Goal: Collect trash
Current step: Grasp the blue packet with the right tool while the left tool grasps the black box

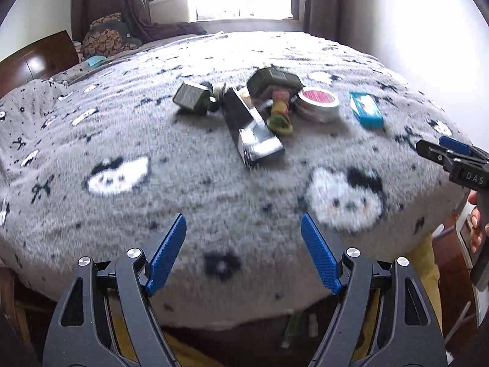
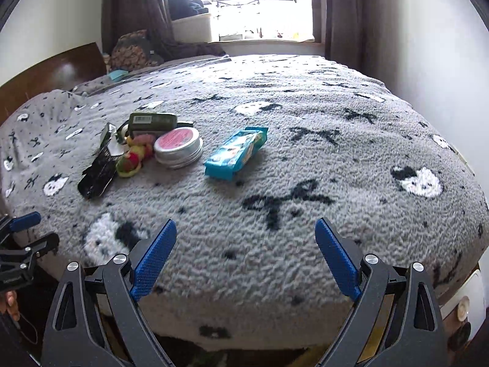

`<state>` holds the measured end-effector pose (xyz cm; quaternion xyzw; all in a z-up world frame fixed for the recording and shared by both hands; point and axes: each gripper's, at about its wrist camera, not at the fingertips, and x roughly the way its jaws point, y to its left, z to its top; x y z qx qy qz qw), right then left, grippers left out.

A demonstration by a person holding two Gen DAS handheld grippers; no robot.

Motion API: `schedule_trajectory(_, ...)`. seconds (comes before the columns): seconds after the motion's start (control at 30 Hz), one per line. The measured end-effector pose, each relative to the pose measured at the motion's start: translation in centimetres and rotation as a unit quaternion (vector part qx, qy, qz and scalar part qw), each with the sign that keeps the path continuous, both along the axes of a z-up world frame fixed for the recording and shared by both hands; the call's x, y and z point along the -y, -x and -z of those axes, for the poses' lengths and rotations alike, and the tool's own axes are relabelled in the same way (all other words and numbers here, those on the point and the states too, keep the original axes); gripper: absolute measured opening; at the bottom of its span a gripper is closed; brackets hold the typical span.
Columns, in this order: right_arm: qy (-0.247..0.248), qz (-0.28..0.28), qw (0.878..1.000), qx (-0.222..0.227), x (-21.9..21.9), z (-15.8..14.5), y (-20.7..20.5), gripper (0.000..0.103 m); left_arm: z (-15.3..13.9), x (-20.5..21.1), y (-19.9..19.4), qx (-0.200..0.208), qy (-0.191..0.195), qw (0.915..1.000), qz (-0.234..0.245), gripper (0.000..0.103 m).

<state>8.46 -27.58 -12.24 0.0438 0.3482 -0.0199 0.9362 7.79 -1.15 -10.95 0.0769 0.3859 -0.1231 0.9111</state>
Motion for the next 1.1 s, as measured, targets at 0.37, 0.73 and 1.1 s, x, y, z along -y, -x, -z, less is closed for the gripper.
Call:
schedule_trajectory(0.37, -0.02, 0.053, 0.998, -0.012, 0.8, 0.6, -7.8, 0.092, -0.7, 2.0, -8.6, 0.003, -0.002, 0.9997, -0.025, 0.072)
schedule_trajectory(0.73, -0.049, 0.05, 0.997, -0.04, 1.1, 2.5, -11.8, 0.069, 1.7, 2.4, -13.1, -0.024, 0.004, 0.9991, -0.033, 0.045)
schedule_trajectory(1.1, -0.047, -0.006, 0.998, -0.032, -1.3, 1.9, -11.9, 0.016, 1.6, 1.4, -13.0, -0.03, 0.003, 0.9991, -0.028, 0.005)
